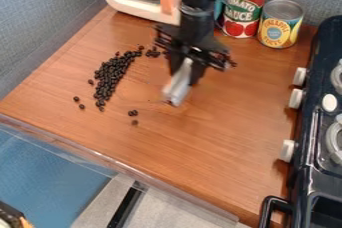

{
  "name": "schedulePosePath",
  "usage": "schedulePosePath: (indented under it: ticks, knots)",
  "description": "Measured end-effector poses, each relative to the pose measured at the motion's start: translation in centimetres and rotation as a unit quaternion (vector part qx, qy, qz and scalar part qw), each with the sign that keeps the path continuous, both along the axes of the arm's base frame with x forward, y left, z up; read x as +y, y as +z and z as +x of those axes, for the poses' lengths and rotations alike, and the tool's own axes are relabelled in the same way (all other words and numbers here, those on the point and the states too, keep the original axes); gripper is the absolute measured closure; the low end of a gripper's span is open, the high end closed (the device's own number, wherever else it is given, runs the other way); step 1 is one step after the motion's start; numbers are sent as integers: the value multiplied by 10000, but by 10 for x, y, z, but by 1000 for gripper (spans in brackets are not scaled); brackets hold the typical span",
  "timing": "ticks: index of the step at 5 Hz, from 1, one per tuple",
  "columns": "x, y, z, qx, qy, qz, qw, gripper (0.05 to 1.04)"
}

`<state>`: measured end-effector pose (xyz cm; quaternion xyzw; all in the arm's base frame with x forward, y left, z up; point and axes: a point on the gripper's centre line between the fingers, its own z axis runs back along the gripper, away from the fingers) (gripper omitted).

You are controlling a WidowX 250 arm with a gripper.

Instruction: Sweep into pile

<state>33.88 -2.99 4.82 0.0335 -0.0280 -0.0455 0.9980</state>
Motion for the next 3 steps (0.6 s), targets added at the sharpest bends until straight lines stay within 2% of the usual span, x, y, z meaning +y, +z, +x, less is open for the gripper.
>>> schedulePosePath:
  ticks: [1, 2, 3]
  knots:
    - [-25, -13, 7, 67, -278, 167, 9995, 710]
    - [-39, -32, 14, 232, -179, 390, 9988, 710]
    - [-44, -33, 24, 153, -168, 519, 9984, 710]
